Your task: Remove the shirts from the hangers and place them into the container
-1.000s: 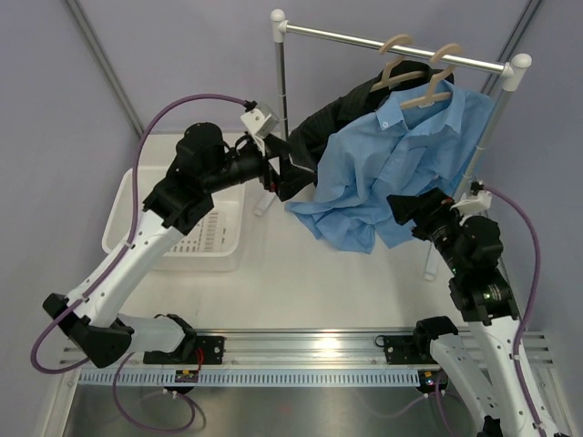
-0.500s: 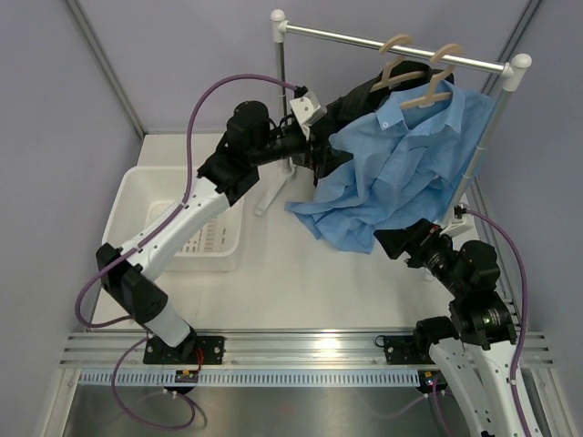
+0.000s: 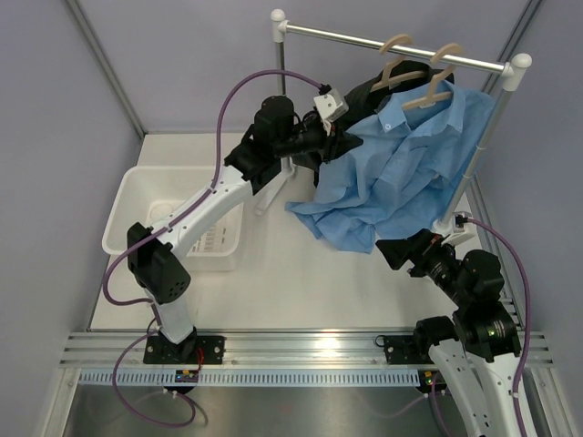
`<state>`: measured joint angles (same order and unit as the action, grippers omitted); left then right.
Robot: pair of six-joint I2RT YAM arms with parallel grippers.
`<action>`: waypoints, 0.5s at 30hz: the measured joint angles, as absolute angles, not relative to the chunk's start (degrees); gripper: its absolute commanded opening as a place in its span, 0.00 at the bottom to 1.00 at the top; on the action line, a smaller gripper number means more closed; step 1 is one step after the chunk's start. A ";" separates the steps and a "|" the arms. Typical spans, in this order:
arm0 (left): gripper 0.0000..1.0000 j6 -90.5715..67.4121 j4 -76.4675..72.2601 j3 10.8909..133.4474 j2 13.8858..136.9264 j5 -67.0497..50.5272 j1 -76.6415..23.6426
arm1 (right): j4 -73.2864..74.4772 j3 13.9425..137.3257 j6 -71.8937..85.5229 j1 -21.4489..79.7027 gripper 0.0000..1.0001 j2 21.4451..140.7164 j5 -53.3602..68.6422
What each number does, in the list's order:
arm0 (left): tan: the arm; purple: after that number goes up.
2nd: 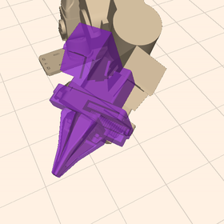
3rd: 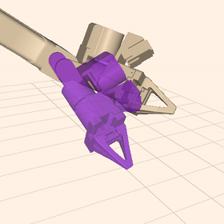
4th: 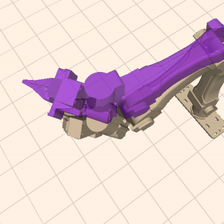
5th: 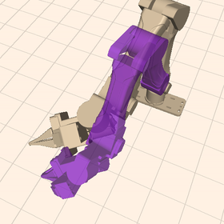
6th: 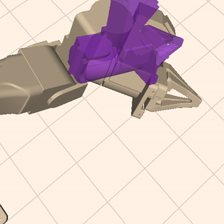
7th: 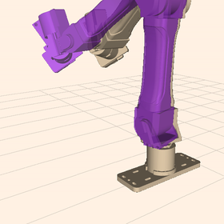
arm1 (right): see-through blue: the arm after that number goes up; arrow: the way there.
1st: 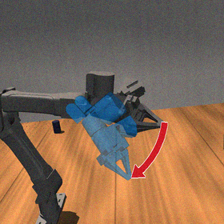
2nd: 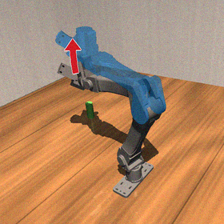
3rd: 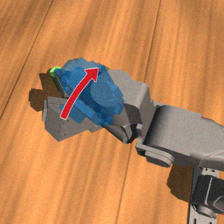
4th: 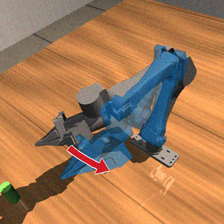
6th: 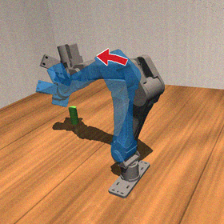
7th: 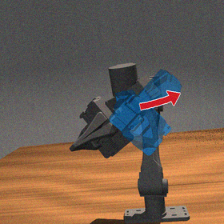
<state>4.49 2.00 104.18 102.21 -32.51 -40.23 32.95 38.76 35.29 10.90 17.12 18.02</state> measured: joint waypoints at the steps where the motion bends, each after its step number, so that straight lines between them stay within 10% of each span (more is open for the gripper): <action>1: 0.00 4.23 2.04 104.18 102.32 -32.64 -40.38 | 32.95 38.76 35.20 10.90 0.99 17.12 18.02; 15: 0.00 -5.15 11.44 119.39 108.27 -28.99 -44.12 | 32.95 38.65 35.16 10.92 0.98 16.49 17.67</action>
<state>-5.15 11.44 119.39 108.27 -28.99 -44.12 32.95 38.65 35.16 10.92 16.49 17.67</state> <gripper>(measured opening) 0.079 0.984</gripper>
